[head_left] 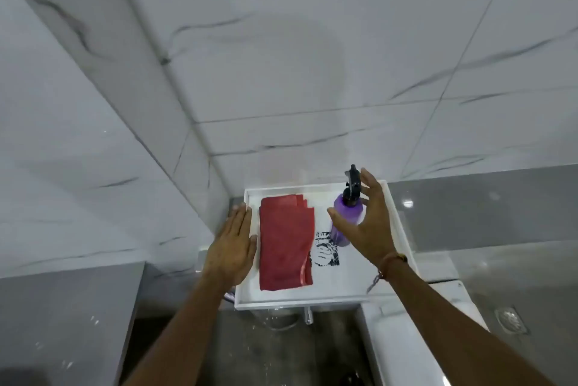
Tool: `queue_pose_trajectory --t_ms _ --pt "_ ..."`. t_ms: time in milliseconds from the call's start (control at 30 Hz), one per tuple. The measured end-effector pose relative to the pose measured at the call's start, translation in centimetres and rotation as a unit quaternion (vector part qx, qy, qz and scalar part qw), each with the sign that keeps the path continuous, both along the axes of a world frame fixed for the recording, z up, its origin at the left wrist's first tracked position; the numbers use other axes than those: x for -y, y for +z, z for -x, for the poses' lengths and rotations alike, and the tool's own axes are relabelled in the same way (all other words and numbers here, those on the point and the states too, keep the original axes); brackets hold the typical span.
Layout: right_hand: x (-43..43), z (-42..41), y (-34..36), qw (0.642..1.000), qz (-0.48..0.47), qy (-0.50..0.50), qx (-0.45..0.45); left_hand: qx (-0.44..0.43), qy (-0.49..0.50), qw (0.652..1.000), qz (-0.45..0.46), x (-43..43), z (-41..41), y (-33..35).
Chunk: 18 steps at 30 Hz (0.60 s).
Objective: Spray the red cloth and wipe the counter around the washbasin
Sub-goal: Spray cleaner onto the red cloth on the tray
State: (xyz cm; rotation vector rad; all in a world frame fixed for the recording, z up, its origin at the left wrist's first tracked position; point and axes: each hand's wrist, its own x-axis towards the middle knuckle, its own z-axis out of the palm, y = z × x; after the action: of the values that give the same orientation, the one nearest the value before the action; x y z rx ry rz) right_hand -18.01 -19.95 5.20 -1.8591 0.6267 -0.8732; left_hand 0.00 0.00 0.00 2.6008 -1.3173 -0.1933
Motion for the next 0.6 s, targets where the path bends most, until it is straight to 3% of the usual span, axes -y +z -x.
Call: queue_pose_trajectory --t_ms 200,467,600 --pt "-0.1 -2.0 -1.3 0.996 -0.072 -0.047 0.014 -0.008 0.028 0.999 -0.017 0.8 -0.3 -1.8" --pt "0.5 -3.8 -0.8 0.993 -0.041 -0.095 0.057 -0.029 0.021 0.999 0.028 0.2 -0.8 -3.4" --pt "0.4 -3.9 0.6 0.996 -0.028 -0.063 0.049 -0.025 0.03 0.998 0.044 0.1 -0.8 -4.1"
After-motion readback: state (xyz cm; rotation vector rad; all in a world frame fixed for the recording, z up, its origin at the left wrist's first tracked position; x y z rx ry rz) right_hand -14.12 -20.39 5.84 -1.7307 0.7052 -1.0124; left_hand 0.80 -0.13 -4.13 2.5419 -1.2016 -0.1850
